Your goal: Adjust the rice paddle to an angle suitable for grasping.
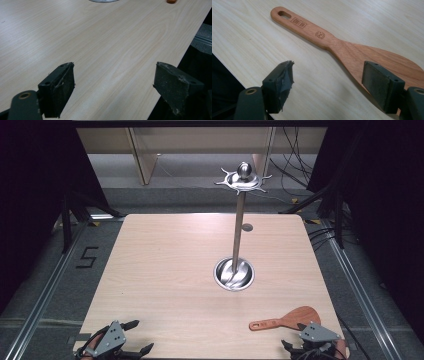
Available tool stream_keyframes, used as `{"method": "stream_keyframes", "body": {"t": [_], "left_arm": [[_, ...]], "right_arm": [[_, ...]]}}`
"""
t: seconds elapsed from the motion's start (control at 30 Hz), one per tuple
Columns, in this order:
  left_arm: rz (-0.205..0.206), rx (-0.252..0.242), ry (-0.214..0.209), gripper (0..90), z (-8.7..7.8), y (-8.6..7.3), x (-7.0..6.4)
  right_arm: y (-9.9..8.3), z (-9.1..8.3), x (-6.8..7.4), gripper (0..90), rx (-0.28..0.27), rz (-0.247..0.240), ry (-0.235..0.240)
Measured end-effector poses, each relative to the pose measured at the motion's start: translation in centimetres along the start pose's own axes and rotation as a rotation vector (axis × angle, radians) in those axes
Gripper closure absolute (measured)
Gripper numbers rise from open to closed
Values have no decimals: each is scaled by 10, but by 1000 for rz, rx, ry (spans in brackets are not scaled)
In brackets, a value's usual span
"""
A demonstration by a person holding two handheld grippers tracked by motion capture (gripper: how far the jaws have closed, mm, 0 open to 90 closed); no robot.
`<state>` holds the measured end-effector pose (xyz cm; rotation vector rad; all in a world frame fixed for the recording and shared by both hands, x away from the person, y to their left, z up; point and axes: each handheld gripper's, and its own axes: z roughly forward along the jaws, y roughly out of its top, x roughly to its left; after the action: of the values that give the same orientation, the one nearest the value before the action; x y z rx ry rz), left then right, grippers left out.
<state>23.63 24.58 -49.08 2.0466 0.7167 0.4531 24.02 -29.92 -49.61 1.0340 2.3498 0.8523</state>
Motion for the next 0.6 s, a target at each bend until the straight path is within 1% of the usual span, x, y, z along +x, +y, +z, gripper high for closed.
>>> {"method": "stream_keyframes", "body": {"t": [0.07,0.1,0.13,0.23,0.27,0.33,0.37,0.4,0.43,0.53,0.57,0.6], "left_arm": [[0,0,0,163,0,0,0],[0,0,-1,163,0,0,0],[1,1,-1,163,0,0,0],[1,0,0,163,0,0,0],[1,-1,1,163,0,0,0],[3,0,1,163,0,0,0],[4,0,1,163,0,0,0],[5,-1,2,163,0,0,0],[5,-4,3,163,0,0,0],[5,-3,3,164,0,0,0],[19,-5,9,164,0,0,1],[13,-2,8,164,1,0,1]], "right_arm": [[0,0,0,263,2,1,0],[0,0,2,263,5,23,-1],[0,0,2,263,5,23,-1],[0,0,3,266,8,14,-2],[0,0,0,267,6,-4,-3],[0,1,1,267,6,-1,-1],[0,1,0,267,9,-19,-1],[0,1,0,267,8,-16,-4],[0,1,0,267,9,-2,-2],[0,2,0,268,12,-4,-3],[1,2,-1,268,14,-13,1],[1,1,0,268,17,-9,-4]]}}
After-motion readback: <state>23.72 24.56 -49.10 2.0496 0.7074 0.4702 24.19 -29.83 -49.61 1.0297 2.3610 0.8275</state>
